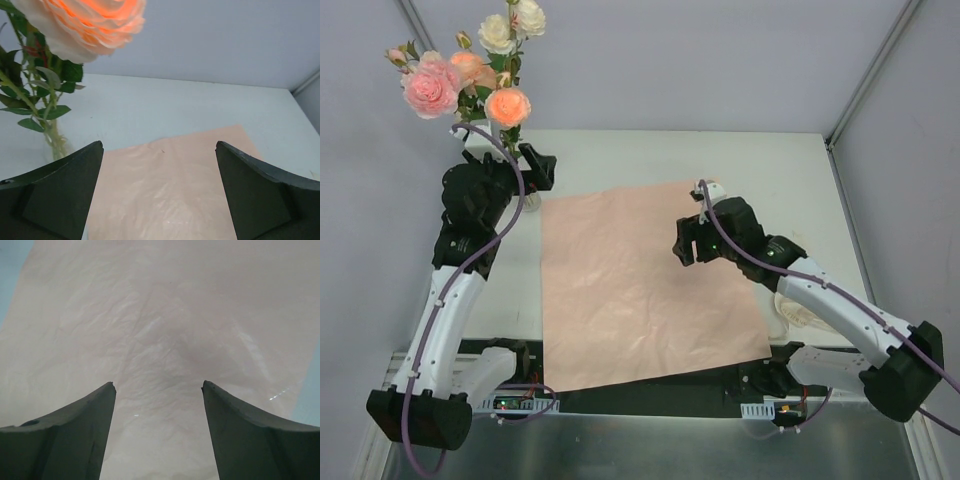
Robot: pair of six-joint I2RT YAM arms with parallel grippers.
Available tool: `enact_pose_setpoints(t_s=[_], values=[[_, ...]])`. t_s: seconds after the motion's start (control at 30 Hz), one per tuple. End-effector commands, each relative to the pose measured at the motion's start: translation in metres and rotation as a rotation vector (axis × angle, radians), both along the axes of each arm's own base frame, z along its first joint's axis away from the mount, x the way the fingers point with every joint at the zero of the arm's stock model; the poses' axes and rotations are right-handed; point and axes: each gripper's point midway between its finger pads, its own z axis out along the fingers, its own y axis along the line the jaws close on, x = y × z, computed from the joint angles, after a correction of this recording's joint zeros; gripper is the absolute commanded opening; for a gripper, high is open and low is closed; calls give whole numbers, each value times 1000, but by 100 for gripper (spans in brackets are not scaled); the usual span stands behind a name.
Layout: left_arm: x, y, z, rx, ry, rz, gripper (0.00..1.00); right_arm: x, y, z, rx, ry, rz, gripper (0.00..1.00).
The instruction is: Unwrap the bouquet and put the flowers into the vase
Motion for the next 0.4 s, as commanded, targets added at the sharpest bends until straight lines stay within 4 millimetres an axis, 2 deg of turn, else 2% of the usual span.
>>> enact_pose_setpoints(t_s=[0.0,0.2,0.33,0.37], values=[[-39,-32,21,-108,-40,-192,95,4,-39,36,-42,-110,-139,76],[-79,-48,43,-142,-96,-311,95,-10,-75,63,-23,-194,-241,100],[-100,-53,62,-154,-149,-360,95,-23,-98,86,9,-268,-282,100],[-111,-56,70,-159,-171,-388,95,-29,-105,101,42,-304,-295,100]])
